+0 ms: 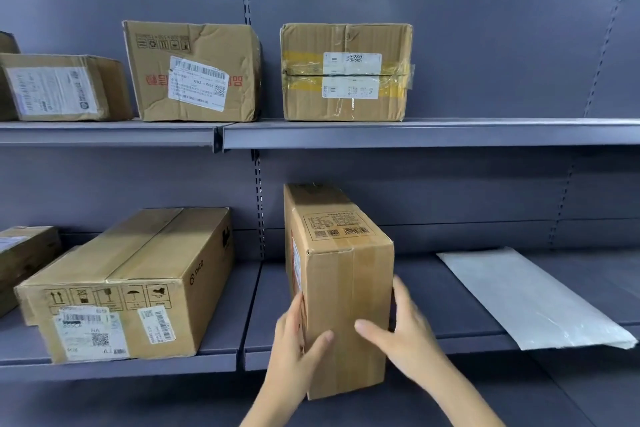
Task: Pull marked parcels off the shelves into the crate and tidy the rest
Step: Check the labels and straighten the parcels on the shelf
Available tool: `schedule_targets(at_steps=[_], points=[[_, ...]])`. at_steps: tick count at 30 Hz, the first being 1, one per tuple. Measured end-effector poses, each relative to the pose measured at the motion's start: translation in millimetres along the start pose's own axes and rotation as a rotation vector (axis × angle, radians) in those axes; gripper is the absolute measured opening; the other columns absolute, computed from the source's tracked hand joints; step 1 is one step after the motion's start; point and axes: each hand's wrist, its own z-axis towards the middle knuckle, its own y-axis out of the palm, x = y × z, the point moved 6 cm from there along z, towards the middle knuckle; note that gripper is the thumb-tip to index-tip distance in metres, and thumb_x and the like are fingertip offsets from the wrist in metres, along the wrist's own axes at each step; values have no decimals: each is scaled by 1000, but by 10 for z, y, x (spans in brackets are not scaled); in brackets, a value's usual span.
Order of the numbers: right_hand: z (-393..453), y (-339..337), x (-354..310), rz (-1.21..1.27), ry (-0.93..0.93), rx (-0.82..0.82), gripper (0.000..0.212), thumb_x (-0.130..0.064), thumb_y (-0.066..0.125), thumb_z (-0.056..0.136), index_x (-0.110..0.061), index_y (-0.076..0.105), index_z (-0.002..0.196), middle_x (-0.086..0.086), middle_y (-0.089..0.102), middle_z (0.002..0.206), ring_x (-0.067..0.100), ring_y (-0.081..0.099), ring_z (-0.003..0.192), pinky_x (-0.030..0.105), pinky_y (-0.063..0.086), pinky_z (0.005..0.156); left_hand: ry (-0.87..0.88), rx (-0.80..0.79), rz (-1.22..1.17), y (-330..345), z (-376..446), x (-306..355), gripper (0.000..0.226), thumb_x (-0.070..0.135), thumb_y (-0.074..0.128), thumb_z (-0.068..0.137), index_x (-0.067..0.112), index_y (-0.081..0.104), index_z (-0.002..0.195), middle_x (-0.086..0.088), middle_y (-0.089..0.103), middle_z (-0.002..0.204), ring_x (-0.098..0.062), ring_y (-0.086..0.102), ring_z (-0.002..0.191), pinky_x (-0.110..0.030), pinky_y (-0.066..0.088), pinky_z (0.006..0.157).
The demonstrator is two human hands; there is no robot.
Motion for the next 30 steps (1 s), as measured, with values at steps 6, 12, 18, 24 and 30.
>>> schedule_targets(at_steps=[6, 12, 18, 24, 30], points=[[117, -259, -1090, -377, -591, 224, 75, -43, 60, 84, -37, 14, 144, -18, 11, 152, 0, -1, 139, 30, 5, 113, -486, 161, -209, 140, -239, -590, 93, 31, 80, 70, 11, 26, 144, -12, 36, 141, -27, 41, 126, -35, 37, 99], [158, -113, -928, -610, -670, 342, 61, -60, 44, 79, -19, 59, 122, -3, 59, 127, 12, 42, 123, 34, 18, 112, -657, 72, -586, 238, -307, -859, 66, 20, 84, 58, -13, 57, 108, -21, 69, 102, -34, 64, 94, -33, 50, 68], [-39, -452, -490, -290, -417, 489, 72, -66, 51, 68, -17, 53, 120, -11, 52, 123, 5, 41, 113, 33, 38, 94, -513, 271, -588, -208, -159, -701, 68, 2, 83, 62, -15, 50, 119, -20, 64, 99, -26, 60, 81, -25, 54, 65], [-107, -374, 159, 4, -134, 436, 33, -30, 73, 76, -15, 47, 90, -3, 59, 92, 11, 54, 82, 19, 38, 61, -206, 341, -302, -728, 41, -163, 61, 10, 75, 75, 6, 50, 130, -9, 58, 120, -24, 55, 108, -36, 46, 89], [-159, -62, 654, 117, 63, 328, 38, -28, 75, 75, -4, 45, 79, 9, 64, 74, 27, 59, 74, 34, 44, 60, -58, 340, -5, -795, 78, 31, 58, 17, 74, 77, 15, 48, 128, 0, 46, 119, -18, 48, 109, -33, 42, 87]])
